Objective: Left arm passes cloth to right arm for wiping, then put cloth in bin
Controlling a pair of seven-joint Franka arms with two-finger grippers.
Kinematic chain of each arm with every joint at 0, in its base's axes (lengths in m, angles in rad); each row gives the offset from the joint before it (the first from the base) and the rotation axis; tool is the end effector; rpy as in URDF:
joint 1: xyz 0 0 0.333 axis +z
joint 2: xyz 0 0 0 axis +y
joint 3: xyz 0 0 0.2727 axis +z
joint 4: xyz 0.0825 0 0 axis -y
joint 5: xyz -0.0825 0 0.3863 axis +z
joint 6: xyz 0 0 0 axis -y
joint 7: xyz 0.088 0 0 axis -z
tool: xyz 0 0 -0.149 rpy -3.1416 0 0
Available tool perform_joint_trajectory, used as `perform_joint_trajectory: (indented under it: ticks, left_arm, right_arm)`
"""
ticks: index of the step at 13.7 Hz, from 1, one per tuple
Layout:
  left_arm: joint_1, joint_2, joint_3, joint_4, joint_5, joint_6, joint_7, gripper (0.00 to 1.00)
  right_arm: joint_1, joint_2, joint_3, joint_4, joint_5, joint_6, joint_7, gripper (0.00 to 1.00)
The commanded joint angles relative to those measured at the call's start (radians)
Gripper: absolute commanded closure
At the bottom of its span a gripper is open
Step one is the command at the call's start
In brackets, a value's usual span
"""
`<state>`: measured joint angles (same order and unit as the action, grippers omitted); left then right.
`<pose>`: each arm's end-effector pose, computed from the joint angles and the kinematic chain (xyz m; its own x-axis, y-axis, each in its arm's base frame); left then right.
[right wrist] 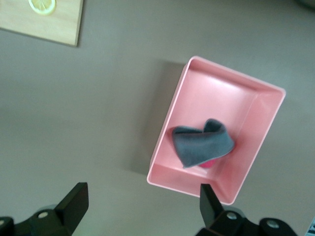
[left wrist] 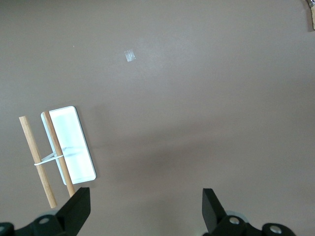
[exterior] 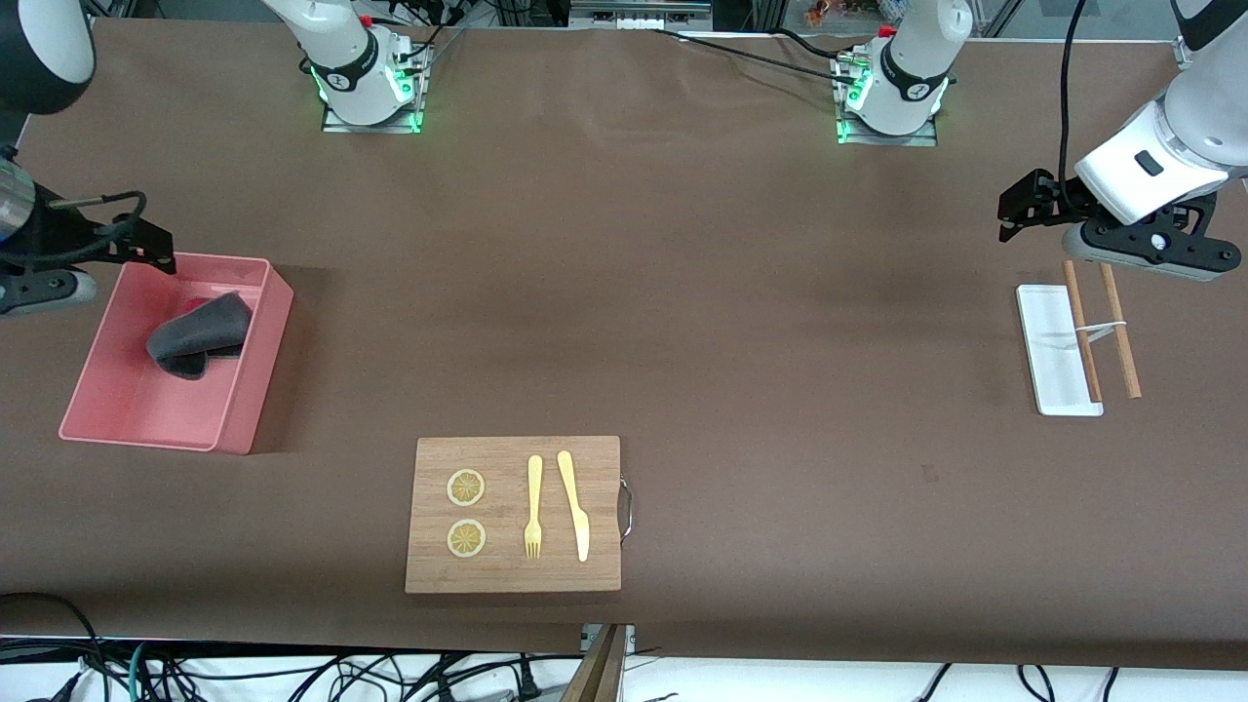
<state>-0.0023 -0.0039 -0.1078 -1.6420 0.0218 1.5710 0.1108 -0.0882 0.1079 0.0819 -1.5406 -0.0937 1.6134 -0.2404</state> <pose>0.5472 -0.0573 0.5078 0.9733 -0.2188 -0.0691 -0.2203 -0.9753 -0.0146 0.5855 -0.0190 0.4962 0.9705 0.2348 -0.0540 0.2384 -0.9684 0.0738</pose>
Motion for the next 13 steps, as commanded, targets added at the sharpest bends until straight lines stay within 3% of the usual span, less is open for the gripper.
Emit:
perform_joint_trajectory:
  ticks: [1,5,8,13]
  left_arm:
    - [0.005,-0.001,-0.006,0.011,-0.005,-0.011,-0.003,0.0]
    - [0.004,-0.001,-0.006,0.011,-0.005,-0.011,-0.003,0.0]
    - [0.005,-0.001,-0.006,0.011,-0.005,-0.011,-0.003,0.0]
    - [0.005,-0.001,-0.006,0.011,-0.005,-0.009,-0.003,0.0]
  right_arm:
    - [-0.008,-0.005,0.007,0.068,0.006,-0.024,-0.014,0.0]
    - [-0.007,-0.008,0.012,0.071,0.003,-0.09,0.035,0.0]
    - [-0.008,-0.008,0.015,0.073,0.043,-0.142,0.312,0.0]
    - [-0.008,-0.005,0.013,0.079,0.063,-0.145,0.32,0.0]
